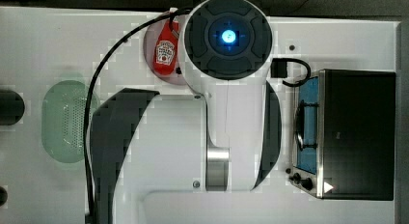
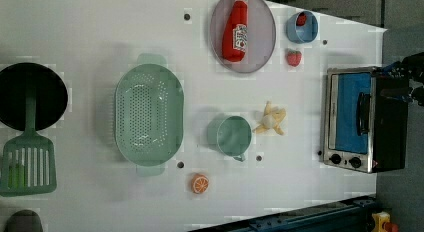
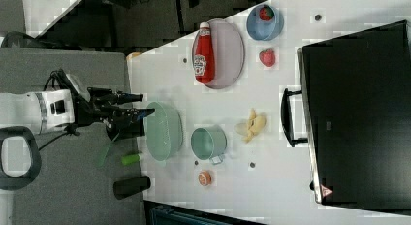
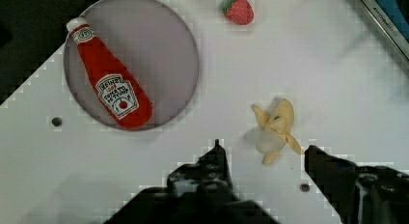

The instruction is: Pick banana from table and place on oven.

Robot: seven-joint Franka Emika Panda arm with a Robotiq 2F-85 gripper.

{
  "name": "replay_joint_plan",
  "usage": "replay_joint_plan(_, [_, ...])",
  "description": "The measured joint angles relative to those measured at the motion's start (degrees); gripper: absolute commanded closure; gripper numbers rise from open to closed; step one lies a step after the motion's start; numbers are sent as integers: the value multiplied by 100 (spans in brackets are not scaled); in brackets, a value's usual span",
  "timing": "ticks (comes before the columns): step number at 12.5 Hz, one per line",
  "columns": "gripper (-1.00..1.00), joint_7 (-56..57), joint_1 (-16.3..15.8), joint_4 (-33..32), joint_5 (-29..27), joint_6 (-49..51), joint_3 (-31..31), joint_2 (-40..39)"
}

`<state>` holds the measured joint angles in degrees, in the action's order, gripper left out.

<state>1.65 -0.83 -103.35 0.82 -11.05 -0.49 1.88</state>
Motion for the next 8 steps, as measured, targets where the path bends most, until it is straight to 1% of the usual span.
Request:
replay_joint_plan(2, [-81, -48, 3, -1281, 73, 1120, -120, 1319])
replay_joint_plan(3, [-99, -191, 78, -1695, 113, 1237, -171, 1986])
replay_joint_plan(4, [-100, -274, 159, -1897, 119, 1226, -199, 2558])
replay_joint_plan(6, [-100, -380, 186, -1897, 125, 1318, -256, 3365])
replay_joint_plan(8, [-100, -414, 214, -1718, 86, 1131, -223, 3634])
